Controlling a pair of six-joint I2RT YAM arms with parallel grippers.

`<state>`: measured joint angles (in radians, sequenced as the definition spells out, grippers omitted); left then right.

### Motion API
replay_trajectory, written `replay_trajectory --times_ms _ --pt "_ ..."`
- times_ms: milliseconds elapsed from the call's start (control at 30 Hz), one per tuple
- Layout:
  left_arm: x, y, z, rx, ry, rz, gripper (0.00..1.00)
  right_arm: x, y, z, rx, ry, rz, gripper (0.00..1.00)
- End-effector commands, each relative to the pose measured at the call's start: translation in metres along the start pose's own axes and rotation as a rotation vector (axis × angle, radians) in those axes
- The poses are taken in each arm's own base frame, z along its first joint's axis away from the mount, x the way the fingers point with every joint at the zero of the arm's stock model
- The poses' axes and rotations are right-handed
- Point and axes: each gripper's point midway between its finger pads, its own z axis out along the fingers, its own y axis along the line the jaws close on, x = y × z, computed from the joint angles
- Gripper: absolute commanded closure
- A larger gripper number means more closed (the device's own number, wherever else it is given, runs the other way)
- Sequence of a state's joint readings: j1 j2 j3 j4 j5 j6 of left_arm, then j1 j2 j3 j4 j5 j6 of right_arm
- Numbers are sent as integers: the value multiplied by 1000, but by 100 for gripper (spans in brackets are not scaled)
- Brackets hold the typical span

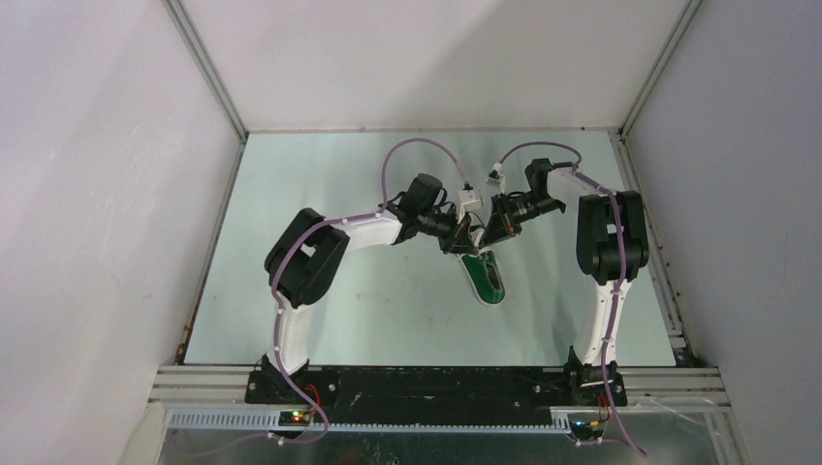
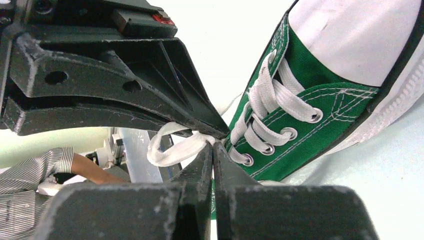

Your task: Tie the shoes

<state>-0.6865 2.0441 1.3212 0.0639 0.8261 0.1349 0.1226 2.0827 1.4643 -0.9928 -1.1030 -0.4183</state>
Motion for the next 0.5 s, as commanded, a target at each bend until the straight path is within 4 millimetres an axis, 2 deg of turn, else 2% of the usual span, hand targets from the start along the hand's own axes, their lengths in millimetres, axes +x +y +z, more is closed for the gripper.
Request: replay_trajectory --times_ms 0,67,467 --pt "-11 -4 0 35 -20 -2 97 -6 10 -4 -24 -19 -10 99" --pt "-11 2 -2 -1 -29 -15 100 -6 10 -4 -25 -19 -9 99" --pt "-22 45 -22 -316 -69 -64 100 -5 19 0 -62 -18 6 99"
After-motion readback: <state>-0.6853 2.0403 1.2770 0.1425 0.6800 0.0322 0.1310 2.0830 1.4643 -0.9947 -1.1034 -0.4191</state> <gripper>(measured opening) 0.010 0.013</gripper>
